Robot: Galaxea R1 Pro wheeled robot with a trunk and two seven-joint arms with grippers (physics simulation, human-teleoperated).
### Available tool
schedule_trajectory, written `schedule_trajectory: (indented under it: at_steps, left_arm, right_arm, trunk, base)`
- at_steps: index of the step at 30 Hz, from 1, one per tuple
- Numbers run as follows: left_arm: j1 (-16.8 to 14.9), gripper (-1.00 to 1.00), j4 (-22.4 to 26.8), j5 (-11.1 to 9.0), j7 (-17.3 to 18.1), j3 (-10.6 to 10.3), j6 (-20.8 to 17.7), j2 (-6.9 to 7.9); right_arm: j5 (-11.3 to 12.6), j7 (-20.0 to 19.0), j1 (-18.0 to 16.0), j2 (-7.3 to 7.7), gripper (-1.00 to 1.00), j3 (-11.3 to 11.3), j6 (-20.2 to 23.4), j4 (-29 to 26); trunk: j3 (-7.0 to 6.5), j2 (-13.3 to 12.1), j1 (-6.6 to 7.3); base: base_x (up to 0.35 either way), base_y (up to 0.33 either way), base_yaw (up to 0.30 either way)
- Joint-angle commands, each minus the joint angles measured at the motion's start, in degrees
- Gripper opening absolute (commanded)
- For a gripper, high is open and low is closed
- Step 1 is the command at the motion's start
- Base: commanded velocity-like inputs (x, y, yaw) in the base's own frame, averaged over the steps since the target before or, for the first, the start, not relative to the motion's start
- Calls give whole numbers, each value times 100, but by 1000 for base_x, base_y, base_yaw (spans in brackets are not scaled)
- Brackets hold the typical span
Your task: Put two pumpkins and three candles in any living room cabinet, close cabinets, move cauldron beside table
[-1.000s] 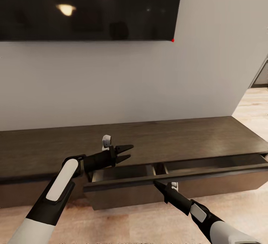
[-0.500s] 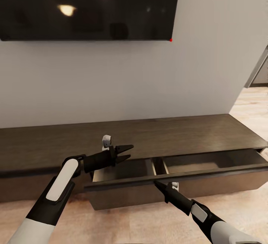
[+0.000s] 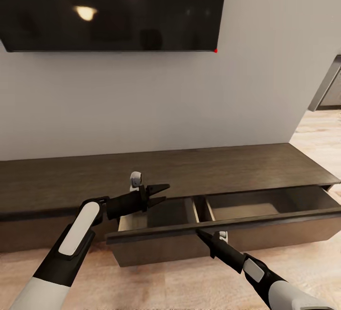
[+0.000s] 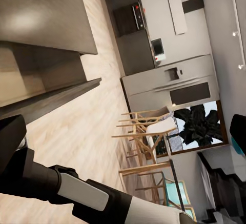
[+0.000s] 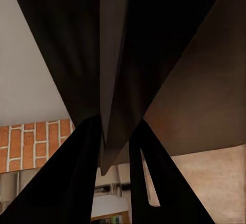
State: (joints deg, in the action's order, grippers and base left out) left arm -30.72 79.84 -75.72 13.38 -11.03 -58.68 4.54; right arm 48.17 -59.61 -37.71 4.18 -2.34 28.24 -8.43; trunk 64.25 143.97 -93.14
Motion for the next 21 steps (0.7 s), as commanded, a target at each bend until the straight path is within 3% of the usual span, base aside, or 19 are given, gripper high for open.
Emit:
schedule_trajectory:
  at_steps: [1,21]
  left_arm:
    - [-4,100,-3,53,60,-5,-3,3]
    - [-4,100,-3,57,60,-5,-3,3]
  right_arm:
    - [17,-23,0,-75,-100,-294,77,8]
    - [17,-7,0,-74,-100,-311,77,8]
  trunk:
    - [5,2,2]
    - [5,2,2]
  base:
    - [-39,0,0]
    - [-105,0,0]
